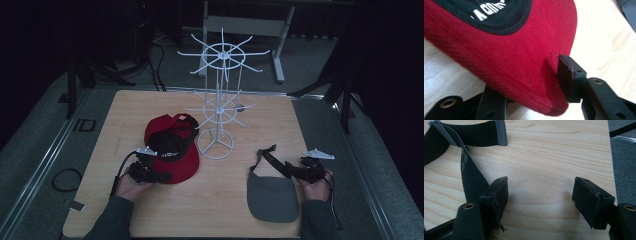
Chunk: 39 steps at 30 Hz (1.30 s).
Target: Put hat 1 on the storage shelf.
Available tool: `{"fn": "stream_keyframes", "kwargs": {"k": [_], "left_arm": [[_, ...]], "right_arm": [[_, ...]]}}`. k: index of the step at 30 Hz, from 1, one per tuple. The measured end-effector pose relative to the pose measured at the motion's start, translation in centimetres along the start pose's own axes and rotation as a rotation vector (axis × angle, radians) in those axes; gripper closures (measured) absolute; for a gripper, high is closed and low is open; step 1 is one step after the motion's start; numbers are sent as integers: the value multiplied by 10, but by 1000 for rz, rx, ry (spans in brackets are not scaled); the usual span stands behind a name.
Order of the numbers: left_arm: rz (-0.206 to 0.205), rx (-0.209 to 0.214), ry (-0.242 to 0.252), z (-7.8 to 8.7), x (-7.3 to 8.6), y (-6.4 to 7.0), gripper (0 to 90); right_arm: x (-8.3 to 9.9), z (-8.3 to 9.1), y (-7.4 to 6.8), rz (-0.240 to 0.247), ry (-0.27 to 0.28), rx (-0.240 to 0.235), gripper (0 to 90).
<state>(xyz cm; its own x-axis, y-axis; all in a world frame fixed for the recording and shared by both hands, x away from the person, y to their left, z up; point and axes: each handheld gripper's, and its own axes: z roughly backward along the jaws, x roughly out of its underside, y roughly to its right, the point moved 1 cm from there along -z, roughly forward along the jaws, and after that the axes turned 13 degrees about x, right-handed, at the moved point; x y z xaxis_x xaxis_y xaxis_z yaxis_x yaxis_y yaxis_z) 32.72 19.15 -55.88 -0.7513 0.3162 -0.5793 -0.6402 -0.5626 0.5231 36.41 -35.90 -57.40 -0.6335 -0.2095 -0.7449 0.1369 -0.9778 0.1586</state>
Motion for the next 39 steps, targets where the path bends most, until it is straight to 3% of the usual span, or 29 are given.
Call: {"fn": "stream_keyframes", "kwargs": {"k": [7,15,20,39], "left_arm": [[11,23,-10,7,4,-3,698],[-33,-11,67,19,8,0,852],[-24,-10,97,20,10,-4,856],[-65,-130,177,46,5,-1,861]], "right_arm": [[0,0,0,0,0,0,288],[0,0,0,1,0,-1,287],[0,0,0,1,0,-1,287],[0,0,0,1,-1,-3,284]]}}
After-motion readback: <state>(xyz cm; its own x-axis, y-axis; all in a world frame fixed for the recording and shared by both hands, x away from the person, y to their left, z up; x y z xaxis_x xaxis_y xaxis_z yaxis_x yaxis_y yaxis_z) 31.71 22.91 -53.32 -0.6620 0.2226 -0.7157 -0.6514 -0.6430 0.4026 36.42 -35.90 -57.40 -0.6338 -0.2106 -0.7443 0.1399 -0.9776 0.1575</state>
